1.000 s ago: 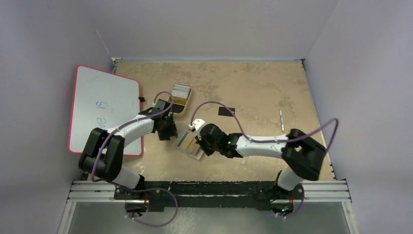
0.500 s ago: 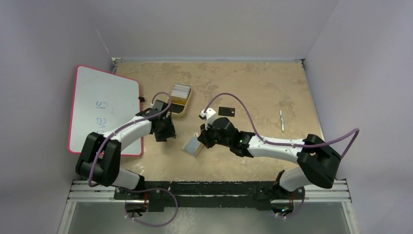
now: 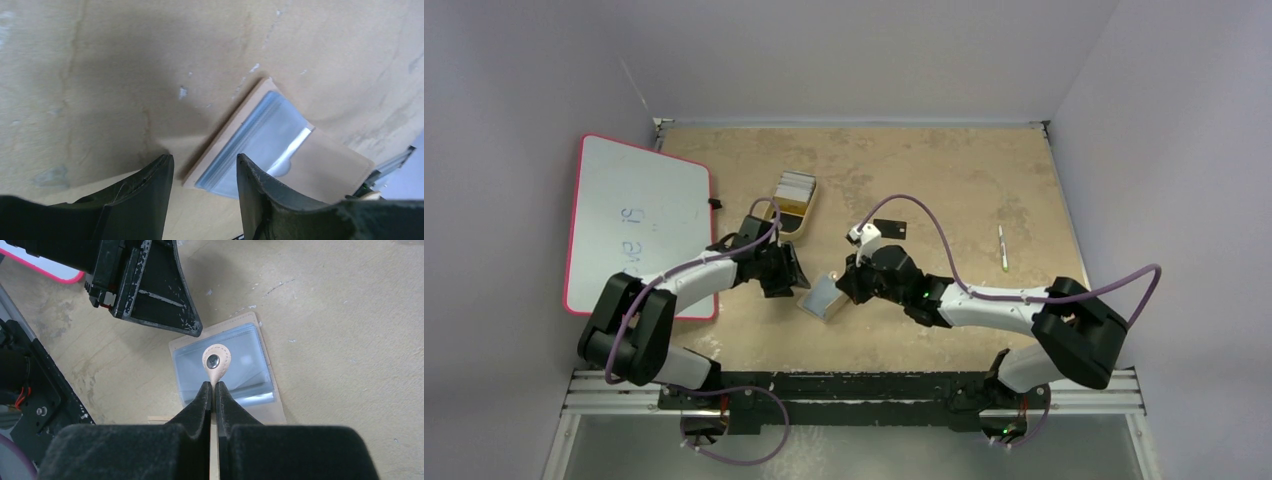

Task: Put the credit cards into the card holder
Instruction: Close the card holder at the center of the board.

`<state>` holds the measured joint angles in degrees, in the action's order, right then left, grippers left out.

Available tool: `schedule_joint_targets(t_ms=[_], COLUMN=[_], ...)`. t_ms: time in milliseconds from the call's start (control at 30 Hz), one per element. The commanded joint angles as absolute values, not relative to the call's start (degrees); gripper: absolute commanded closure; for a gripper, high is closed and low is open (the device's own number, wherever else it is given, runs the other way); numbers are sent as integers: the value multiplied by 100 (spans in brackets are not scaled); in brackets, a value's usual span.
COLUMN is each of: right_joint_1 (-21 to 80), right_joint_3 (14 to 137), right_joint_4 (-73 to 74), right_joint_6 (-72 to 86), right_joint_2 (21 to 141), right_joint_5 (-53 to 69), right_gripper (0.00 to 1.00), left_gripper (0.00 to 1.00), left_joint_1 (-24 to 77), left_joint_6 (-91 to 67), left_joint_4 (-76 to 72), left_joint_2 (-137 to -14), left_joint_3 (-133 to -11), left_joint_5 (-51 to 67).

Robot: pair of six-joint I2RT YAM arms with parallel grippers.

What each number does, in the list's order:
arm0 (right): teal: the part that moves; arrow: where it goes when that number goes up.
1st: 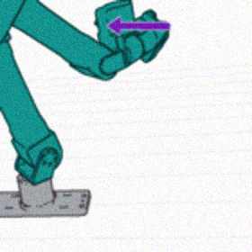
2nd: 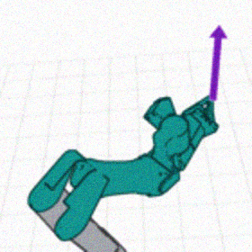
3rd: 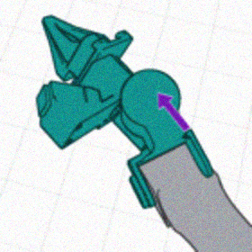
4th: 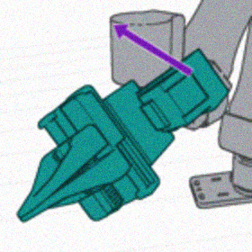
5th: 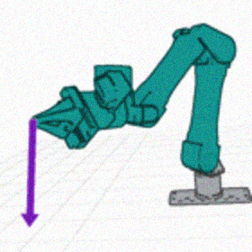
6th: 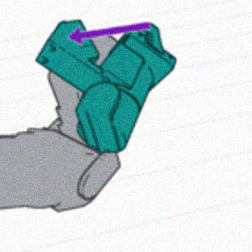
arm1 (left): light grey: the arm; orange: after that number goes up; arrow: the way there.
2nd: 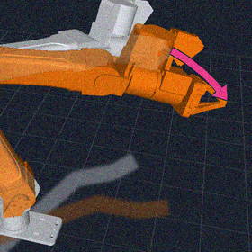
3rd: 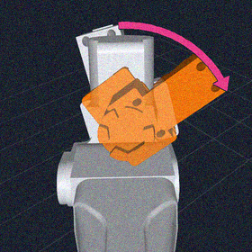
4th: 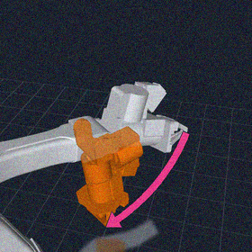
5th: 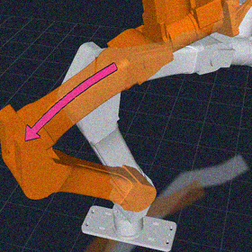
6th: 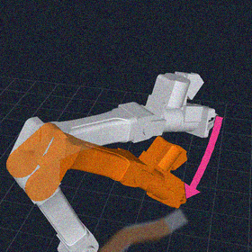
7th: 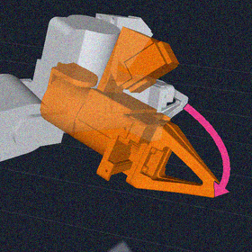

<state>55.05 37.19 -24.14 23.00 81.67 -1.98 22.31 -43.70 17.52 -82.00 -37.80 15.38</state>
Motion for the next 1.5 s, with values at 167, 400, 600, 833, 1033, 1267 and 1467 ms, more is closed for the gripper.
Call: schedule_joint_targets(t_ms=[167,400,600,833,1033,1267,1467], right_joint_1=[5483,5476,5483,5481,5478,5480,5476], right_joint_3=[3295,2892,2479,2252,2064,2060,2057], right_joint_4=[-3010,-3357,-3714,-3754,-3741,-3735,-3752], right_joint_6=[2764,3112,3297,3331,3226,3254,3272], right_joint_2=[8086,7985,7655,7405,7079,7109,7119], right_joint_5=[-294,-474,-777,-904,-888,-881,-878], right_gripper=[100,100,100,100,100,100,100], left_gripper=[49,50,50,51,47,47,51], left_joint_1=[2417,2651,2857,3059,3059,3216,3456], left_joint_6=[-5324,-6211,-7004,-6112,-4590,-5002,-5759], left_joint_4=[158,-822,-1826,-494,1428,600,-284], left_joint_2=[-8210,-7777,-7774,-7746,-8047,-8286,-8179], left_joint_3=[-3055,-2860,-2650,-3197,-3982,-3571,-2995], left_joint_5=[2511,2870,3166,2517,1132,1597,1879])
